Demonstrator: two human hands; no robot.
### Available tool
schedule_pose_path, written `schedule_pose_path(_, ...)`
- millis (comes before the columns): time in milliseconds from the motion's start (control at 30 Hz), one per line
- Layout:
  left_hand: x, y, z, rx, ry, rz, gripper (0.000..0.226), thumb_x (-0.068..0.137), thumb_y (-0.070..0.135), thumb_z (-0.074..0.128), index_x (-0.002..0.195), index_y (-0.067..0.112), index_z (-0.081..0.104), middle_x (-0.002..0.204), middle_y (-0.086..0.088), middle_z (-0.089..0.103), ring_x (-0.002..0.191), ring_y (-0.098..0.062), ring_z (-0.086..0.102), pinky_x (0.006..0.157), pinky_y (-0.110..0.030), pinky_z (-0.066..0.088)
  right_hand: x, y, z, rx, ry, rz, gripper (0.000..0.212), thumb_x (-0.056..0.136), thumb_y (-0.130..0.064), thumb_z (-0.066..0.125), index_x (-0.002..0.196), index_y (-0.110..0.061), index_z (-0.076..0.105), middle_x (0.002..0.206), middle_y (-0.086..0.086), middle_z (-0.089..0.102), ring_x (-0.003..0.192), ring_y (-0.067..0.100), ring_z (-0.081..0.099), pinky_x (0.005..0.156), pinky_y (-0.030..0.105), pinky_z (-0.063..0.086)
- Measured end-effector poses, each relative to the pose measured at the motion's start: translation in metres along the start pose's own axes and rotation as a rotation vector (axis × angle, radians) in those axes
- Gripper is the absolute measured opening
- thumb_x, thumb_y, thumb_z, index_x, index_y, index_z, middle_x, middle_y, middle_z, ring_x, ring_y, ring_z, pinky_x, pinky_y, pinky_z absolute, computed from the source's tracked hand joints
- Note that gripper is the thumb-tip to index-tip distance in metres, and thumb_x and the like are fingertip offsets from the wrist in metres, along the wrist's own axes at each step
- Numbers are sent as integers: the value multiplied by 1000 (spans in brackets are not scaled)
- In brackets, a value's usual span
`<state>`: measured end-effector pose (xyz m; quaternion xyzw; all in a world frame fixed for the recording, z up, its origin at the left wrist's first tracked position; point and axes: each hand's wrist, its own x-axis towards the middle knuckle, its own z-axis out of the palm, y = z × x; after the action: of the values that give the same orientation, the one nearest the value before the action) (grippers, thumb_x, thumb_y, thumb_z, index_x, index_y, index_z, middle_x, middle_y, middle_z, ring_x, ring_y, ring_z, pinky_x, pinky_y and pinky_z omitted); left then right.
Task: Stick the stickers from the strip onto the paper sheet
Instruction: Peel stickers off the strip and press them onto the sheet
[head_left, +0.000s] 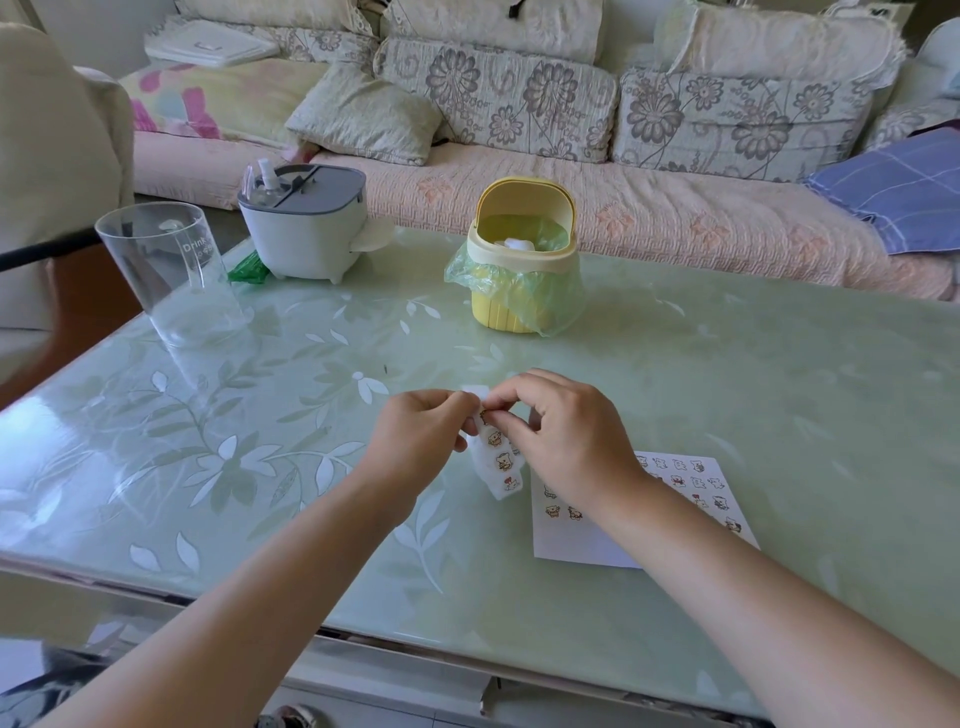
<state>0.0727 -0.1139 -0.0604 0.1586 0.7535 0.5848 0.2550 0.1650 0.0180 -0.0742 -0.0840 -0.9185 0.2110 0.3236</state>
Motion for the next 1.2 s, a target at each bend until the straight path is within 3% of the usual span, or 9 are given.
schedule_pose_path(167,2,0,0,12,19,40,25,89,23,59,71,13,71,64,9,65,62,-10,54,48,-9,39,-1,3,1,18,39,-4,11,84,-21,79,94,-25,80,74,-31,52,66,-18,49,58,3,30)
schedule_pose_path(400,4,-3,3,-8,38,-42,24,89,22,57,72,11,70,66,6,65,60,-12,56,62,-23,41,-1,2,4,24,23,-32,5,84,-24,79,88,-27,78,88,-15,63,60,-10,48,56,9,31)
schedule_pose_path(500,9,-6,2,105,67,8,26,90,26,55,77,10,71,72,-2,65,60,-14,54,60,-27,41,0,-1,1,173,-39,101,7,84,-24,79,83,-29,76,88,-17,61,56,8,49,57,21,42)
schedule_pose_path(667,15,-11,1,305,97,149,27,95,31,51,75,22,68,68,3,66,60,-16,55,58,-30,44,3,-2,-13,425,-117,442,7,87,-23,77,82,-27,76,62,-20,63,51,8,52,55,19,45)
schedule_pose_path(767,14,-14,4,518,132,251,23,98,34,47,96,23,67,75,7,63,64,-15,54,59,-27,42,2,2,-22,494,-151,574,5,88,-19,77,82,-20,76,62,-10,65,48,12,55,52,19,45)
schedule_pose_path(833,11,-15,5,623,171,307,28,99,37,47,122,27,59,97,10,63,83,-14,58,69,-29,46,0,5,-28,505,-201,647,6,88,-16,76,82,-18,76,67,-4,67,49,15,55,48,19,44)
schedule_pose_path(933,5,-19,3,780,264,583,38,97,29,52,135,22,50,115,3,56,103,-20,55,79,-32,46,-7,10,-37,478,-291,740,3,88,-16,75,84,-16,75,69,-5,68,49,15,53,43,17,38)
schedule_pose_path(1033,0,-17,4,810,149,902,30,94,20,52,121,17,63,111,1,57,102,-21,53,85,-37,48,-18,14,-44,435,-361,782,3,88,-18,74,85,-17,74,69,-9,69,50,14,54,43,18,36)
schedule_pose_path(1200,-12,-31,16,982,-171,1024,22,86,35,61,104,27,71,110,10,60,103,-16,54,87,-33,47,-33,19,-56,357,-491,821,4,86,-19,75,85,-15,75,69,-5,69,51,14,53,44,19,34)
